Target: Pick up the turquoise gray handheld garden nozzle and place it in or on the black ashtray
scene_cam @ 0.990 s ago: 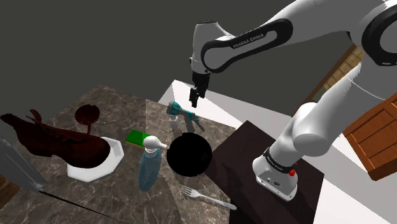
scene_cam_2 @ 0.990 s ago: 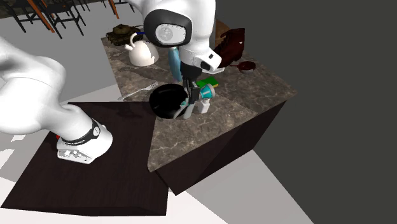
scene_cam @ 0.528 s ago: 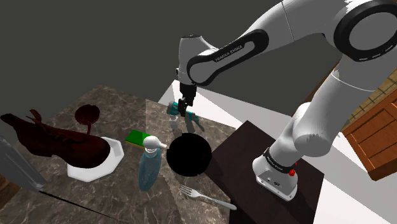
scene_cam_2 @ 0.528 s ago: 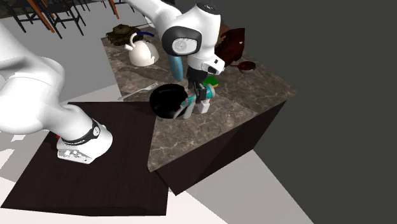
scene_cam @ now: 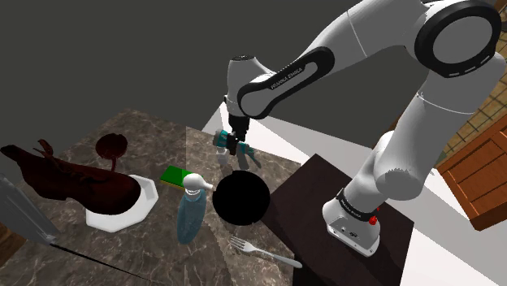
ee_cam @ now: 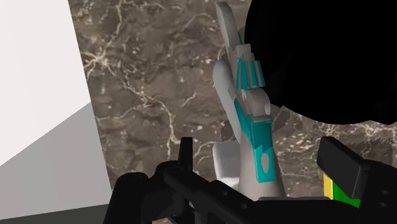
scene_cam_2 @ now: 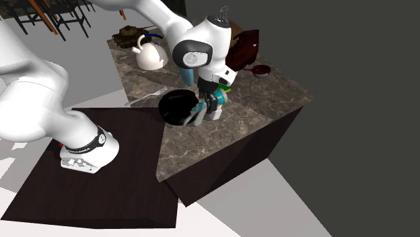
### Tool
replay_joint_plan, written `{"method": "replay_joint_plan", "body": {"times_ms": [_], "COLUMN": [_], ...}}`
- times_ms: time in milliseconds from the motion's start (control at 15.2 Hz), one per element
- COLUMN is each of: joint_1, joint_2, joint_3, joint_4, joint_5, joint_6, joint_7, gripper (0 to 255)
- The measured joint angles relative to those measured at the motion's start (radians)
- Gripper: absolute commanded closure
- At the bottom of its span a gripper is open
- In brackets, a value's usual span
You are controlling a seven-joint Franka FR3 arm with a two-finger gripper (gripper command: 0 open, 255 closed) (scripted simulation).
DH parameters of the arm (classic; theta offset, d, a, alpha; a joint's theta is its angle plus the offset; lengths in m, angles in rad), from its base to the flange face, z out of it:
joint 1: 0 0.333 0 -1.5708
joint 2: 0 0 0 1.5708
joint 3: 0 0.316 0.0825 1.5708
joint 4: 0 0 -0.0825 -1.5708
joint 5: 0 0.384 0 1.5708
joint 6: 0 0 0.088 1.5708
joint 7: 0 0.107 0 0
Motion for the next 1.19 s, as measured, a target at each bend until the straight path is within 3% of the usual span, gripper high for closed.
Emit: {"method": "replay_joint_plan", "body": {"times_ms": [264, 330, 1188], "joint_1": [0.000, 0.000, 0.000], "joint_2": [0.001, 0.001, -0.022], "joint_3": [0.000, 0.000, 0.001], "joint_4": [0.000, 0.000, 0.003], "joint_5": [0.000, 0.000, 0.003], "joint_6": [0.001, 0.001, -0.025], "joint_7": [0.000, 0.000, -0.001], "gripper": [0, 255, 255]}}
